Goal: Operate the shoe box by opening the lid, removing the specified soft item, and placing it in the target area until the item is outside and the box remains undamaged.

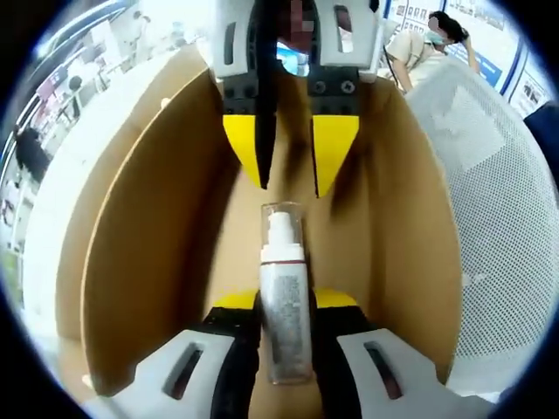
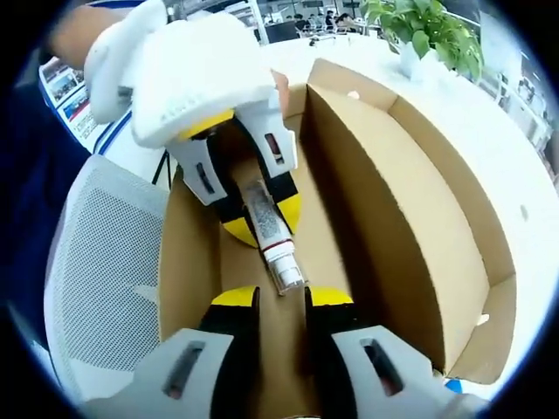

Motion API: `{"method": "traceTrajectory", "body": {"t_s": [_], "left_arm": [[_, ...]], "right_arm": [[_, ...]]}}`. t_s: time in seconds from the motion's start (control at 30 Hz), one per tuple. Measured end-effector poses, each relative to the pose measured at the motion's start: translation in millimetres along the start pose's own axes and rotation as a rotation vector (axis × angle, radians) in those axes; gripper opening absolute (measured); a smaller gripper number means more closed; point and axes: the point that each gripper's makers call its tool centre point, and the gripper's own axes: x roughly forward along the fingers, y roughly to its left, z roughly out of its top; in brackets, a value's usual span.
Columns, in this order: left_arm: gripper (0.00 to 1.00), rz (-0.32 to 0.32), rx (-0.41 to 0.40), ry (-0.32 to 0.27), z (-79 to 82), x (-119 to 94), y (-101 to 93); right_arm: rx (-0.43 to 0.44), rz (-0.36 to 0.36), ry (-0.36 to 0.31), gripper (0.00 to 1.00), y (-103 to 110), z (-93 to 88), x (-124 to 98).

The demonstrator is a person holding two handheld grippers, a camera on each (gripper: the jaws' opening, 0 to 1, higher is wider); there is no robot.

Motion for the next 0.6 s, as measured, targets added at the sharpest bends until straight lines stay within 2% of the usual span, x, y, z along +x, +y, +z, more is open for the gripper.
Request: {"method": "traceTrajectory", "body": {"t_s": [0.17, 0.3, 0.4, 0.47, 0.53, 0.6], "left_arm": [[0.18, 0.002, 0.036, -0.017, 1.3, 0, 0.8], [0.18, -0.014, 0.008, -0.033, -0.5, -3, 1.4], [0.18, -0.024, -0.023, -0.077, 3.4, -11, 2.5], [0.18, -0.033, -0.047, -0.131, 9.1, -19, 2.1], [0.18, -0.058, -0.052, -0.194, 16.0, -28, -1.1], [0.18, -0.098, -0.05, -0.224, 18.2, -36, -7.6]], "right_arm": [[-0.002, 0.0, -0.003, 0.19, 0, 0.5, 0], [-0.001, -0.002, -0.026, 0.2, 1, 4.0, -4], [0.007, -0.008, -0.057, 0.21, 2, 7.5, -10], [0.003, -0.014, -0.069, 0.22, 4, 7.5, -14], [0.001, -0.011, -0.089, 0.22, 8, 10.3, -18], [-0.004, -0.004, -0.122, 0.23, 13, 16.4, -25]]}}
